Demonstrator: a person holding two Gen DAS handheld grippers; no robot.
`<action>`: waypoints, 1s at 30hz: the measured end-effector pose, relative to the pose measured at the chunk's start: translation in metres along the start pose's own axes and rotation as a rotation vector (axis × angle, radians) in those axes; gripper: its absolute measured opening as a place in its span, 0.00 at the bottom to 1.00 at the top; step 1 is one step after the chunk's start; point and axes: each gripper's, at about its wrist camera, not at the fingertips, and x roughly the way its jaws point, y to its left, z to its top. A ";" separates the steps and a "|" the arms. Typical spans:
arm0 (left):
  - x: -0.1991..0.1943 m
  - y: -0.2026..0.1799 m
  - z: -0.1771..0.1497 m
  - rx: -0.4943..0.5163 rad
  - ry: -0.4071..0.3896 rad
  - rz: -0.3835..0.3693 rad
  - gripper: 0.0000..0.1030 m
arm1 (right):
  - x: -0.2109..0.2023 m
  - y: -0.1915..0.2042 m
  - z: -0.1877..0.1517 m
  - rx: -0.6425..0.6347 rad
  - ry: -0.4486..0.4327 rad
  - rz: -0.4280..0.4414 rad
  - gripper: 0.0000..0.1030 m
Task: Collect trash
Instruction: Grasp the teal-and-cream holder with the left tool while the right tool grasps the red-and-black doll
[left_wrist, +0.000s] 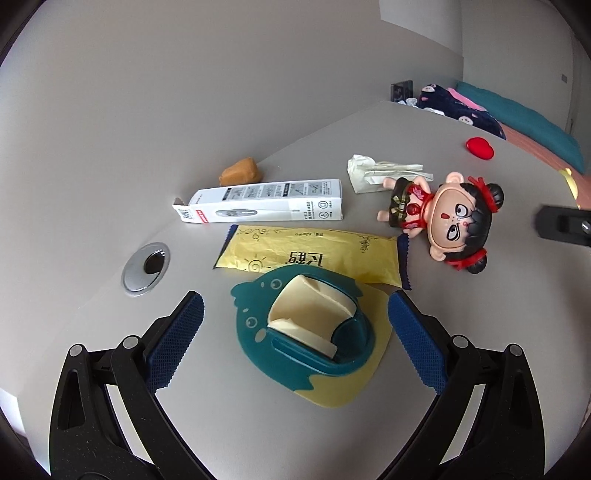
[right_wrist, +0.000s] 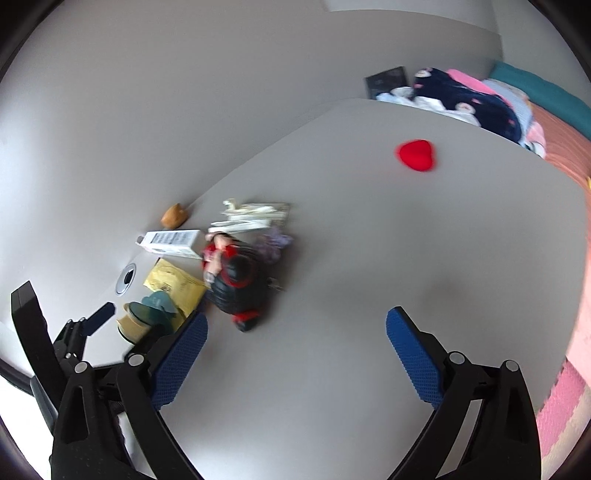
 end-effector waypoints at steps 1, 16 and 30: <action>0.002 -0.002 0.001 0.009 0.001 -0.009 0.90 | 0.006 0.007 0.003 -0.012 0.004 0.005 0.92; 0.023 0.005 0.002 -0.043 0.084 -0.159 0.48 | 0.069 0.046 0.026 -0.087 0.060 -0.022 0.64; 0.017 -0.004 0.000 0.007 0.083 -0.143 0.47 | 0.043 0.035 0.006 -0.024 0.048 0.027 0.54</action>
